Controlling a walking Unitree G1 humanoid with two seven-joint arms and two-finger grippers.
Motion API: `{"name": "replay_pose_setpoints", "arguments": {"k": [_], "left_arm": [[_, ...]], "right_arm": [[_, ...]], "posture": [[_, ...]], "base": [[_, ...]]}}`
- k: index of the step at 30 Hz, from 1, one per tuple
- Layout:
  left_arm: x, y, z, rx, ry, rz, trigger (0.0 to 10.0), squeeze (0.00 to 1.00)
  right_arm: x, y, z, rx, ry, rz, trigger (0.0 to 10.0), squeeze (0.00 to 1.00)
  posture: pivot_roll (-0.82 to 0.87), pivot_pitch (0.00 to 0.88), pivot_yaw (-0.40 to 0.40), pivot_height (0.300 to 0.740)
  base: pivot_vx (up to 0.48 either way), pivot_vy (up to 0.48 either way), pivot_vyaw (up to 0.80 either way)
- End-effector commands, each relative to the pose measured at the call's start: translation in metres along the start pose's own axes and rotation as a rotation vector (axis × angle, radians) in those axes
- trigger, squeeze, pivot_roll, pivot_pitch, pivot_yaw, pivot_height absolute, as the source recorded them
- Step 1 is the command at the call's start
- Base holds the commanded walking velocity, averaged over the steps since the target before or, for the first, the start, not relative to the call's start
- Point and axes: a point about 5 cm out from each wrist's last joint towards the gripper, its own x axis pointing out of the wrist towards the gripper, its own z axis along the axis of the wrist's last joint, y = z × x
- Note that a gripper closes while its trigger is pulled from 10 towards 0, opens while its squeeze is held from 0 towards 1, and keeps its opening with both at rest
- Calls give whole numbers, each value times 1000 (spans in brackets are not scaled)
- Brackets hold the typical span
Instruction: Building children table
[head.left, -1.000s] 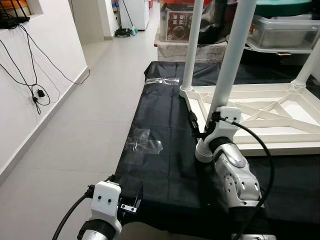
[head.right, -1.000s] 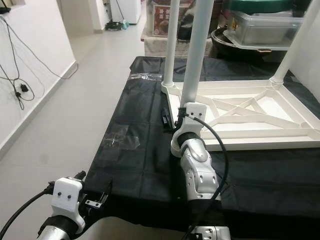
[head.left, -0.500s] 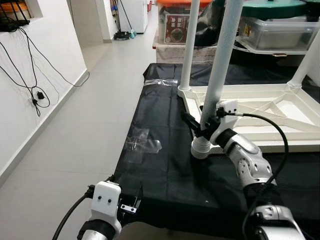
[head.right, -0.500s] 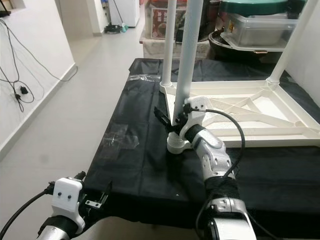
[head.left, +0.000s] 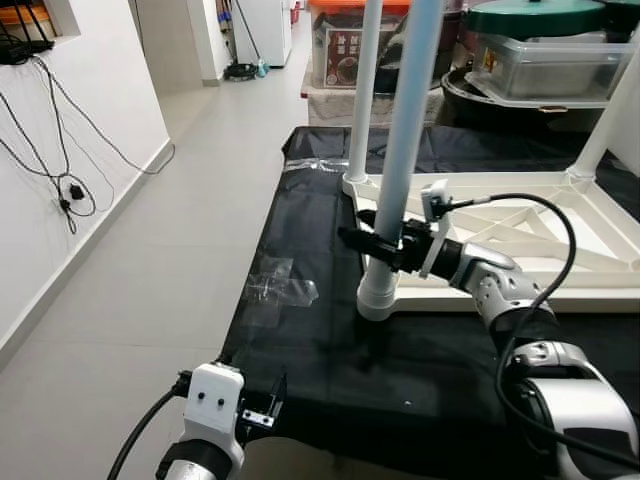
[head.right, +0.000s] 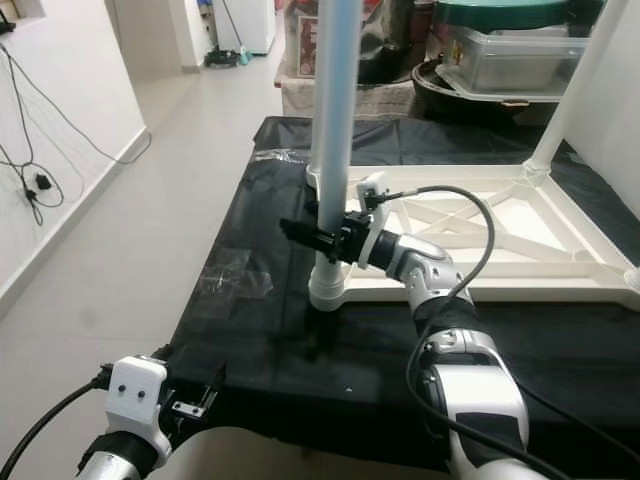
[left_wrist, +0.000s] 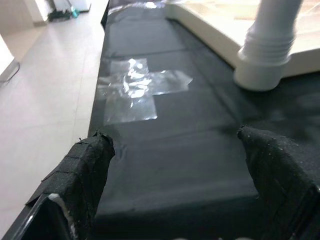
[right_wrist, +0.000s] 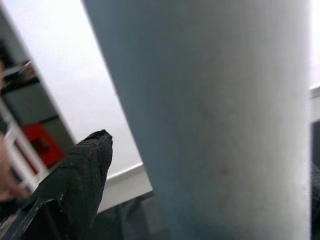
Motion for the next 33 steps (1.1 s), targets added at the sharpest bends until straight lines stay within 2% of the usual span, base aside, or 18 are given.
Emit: {"name": "replay_pose_setpoints", "arguments": {"k": [1, 7, 8, 9, 10, 13, 14, 19, 21, 23, 24, 25, 28, 29, 30, 31, 32, 33], "left_arm": [[-2, -2, -1, -4, -7, -18, 10000, 0], [-7, -9, 18, 12, -147, -59, 10000, 0], [-7, -11, 22, 11, -170, -74, 10000, 0], [-8, -13, 24, 9, -183, -85, 10000, 0], [-8, -16, 27, 4, -202, -103, 10000, 0], [-7, -20, 31, -1, -223, -120, 10000, 0], [-7, -22, 33, 5, -230, -131, 10000, 0], [-6, -26, 30, 24, -232, -139, 10000, 0], [-6, -25, 30, 24, -233, -135, 10000, 0], [-5, -22, 29, 24, -237, -121, 10000, 0], [-5, -22, 29, 24, -237, -121, 10000, 0], [-5, -20, 29, 22, -238, -115, 10000, 0], [-5, -19, 29, 20, -237, -117, 10000, 0], [-5, -19, 30, 13, -236, -122, 10000, 0], [-5, -19, 30, 13, -236, -122, 10000, 0], [-5, -20, 30, 8, -235, -123, 10000, 0], [-5, -20, 30, 8, -235, -123, 10000, 0], [-4, -20, 31, 5, -235, -123, 10000, 0]], "right_arm": [[12, 7, -5, -5, 41, 77, 10000, 0], [20, 9, -16, -40, 110, 83, 10000, 0], [21, 9, -17, -38, 107, 84, 8392, 0], [22, 10, -17, -37, 105, 86, 8392, 0], [22, 9, -18, -42, 104, 68, 706, 0], [22, 8, -20, -49, 104, 50, 706, 0], [21, 7, -21, -45, 99, 33, 0, 0], [15, 2, -25, -32, 25, -71, 0, 0], [12, 0, -29, -36, 0, -140, 0, 0], [8, -1, -34, -64, -37, -258, 0, 0], [8, -1, -34, -64, -37, -258, 0, 0], [5, -1, -38, -92, -77, -370, 0, 0], [6, 1, -40, -100, -81, -429, 0, 0], [4, 3, -46, -112, -89, -652, 0, 0], [4, 3, -46, -112, -89, -652, 0, 0], [1, 8, -49, -141, -88, -843, 0, 0], [1, 8, -49, -141, -88, -843, 0, 0], [-4, 12, -50, -162, -93, -978, 0, 0]], "posture": [[144, 22, 4, 740], [147, 16, 3, 740], [147, 16, 3, 740], [147, 16, 3, 740], [147, 16, 3, 740], [147, 16, 3, 740], [140, 9, 0, 740], [136, 7, -1, 740], [129, 10, 2, 740], [124, 10, 7, 740], [124, 10, 7, 740], [117, 14, 14, 740], [111, 16, 18, 740], [105, 18, 19, 740], [105, 18, 19, 740], [102, 18, 20, 740], [102, 18, 20, 740], [102, 18, 20, 740]], "base": [[0, 0, 0], [0, 0, 0], [0, 0, 0], [0, 0, 0], [0, 0, 0], [0, 0, 0], [0, 0, 0], [0, 0, 0], [0, 0, 0], [0, 0, 0], [0, 0, 0], [0, 0, 0], [0, 0, 0], [0, 0, 0], [0, 0, 0], [0, 0, 0], [0, 0, 0], [0, 0, 0]]}}
